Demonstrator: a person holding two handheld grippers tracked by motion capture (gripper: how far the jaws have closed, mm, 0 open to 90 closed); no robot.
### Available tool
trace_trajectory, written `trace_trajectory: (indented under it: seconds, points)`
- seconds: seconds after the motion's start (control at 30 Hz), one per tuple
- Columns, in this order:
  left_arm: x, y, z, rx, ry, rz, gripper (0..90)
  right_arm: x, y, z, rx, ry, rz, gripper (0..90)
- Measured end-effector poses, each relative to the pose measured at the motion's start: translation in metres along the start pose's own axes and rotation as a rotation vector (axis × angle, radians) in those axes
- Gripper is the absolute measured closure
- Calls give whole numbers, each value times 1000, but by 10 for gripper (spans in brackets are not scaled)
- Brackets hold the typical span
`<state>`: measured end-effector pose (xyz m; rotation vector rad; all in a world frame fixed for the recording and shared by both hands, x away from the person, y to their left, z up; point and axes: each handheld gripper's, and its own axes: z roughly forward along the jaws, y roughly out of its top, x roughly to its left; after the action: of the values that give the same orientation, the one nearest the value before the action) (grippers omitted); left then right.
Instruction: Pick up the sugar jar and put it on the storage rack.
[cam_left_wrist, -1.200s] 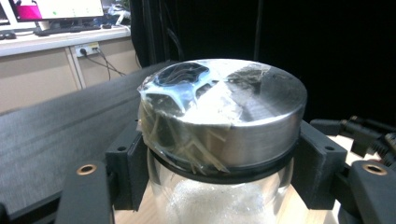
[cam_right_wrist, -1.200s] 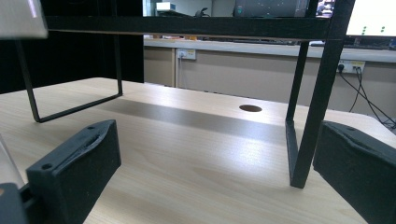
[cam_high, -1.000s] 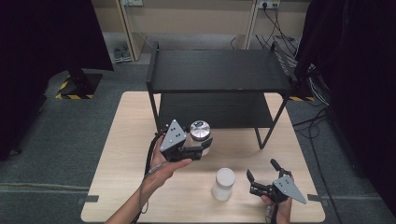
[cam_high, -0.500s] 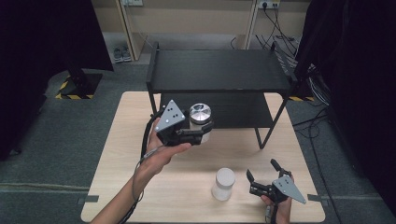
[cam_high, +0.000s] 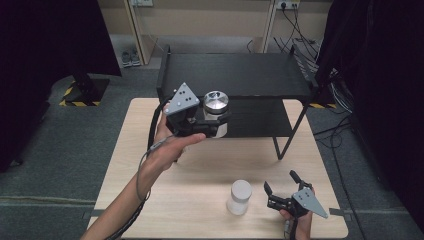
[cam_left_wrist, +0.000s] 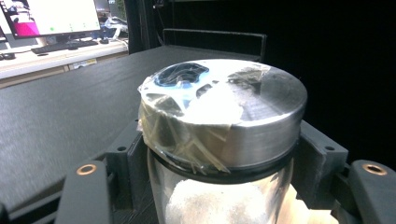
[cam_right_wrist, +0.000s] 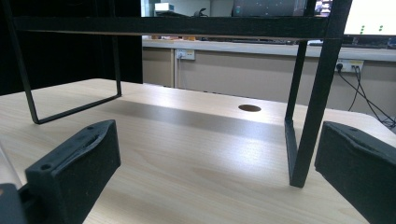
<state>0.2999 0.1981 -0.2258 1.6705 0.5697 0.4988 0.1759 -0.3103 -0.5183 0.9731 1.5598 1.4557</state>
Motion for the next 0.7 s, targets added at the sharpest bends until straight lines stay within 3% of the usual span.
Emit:
trace_trajectory:
  seconds: [0.33, 0.7]
  points:
    - [3, 34, 6, 2, 6, -4, 313, 0, 0, 0, -2, 0, 3, 2]
    - [3, 60, 27, -17, 97, -25, 313, -1, 0, -1, -4, -1, 4, 2]
